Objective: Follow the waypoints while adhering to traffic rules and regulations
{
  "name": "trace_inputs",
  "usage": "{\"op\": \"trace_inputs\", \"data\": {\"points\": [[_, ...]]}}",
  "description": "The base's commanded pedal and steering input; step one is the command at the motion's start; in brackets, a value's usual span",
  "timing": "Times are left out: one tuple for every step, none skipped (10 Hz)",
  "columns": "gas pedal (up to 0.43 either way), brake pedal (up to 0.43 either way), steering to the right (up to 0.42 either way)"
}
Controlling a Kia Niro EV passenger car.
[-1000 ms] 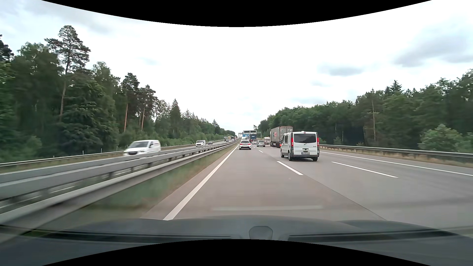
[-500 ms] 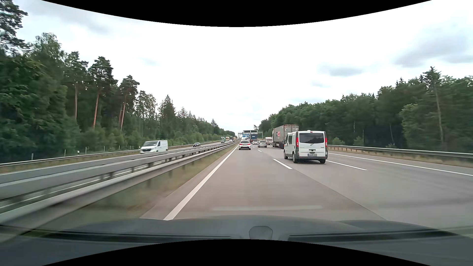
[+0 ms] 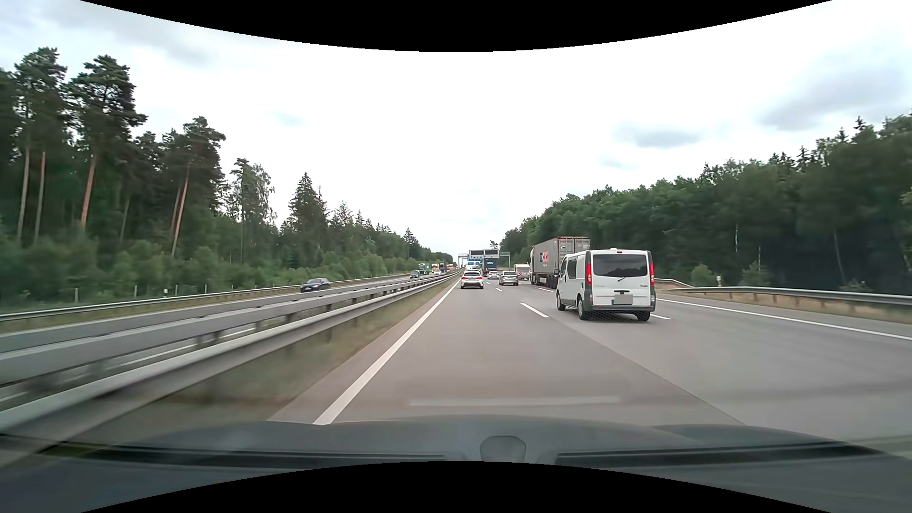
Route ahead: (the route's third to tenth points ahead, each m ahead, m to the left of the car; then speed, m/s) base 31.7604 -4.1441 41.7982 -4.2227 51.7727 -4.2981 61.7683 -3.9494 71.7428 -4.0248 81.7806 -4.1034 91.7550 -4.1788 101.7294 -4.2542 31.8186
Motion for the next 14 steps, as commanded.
{"op": "trace_inputs", "data": {"points": [[0.098,0.000,-0.003],[0.110,0.000,-0.003],[0.110,0.000,-0.003],[0.118,0.000,-0.003],[0.118,0.000,-0.002],[0.118,0.000,-0.003],[0.118,0.000,-0.003],[0.118,0.000,-0.002],[0.118,0.000,-0.003],[0.118,0.000,-0.003],[0.118,0.000,-0.003],[0.118,0.000,-0.003],[0.118,0.000,-0.003],[0.118,0.000,-0.003]]}}
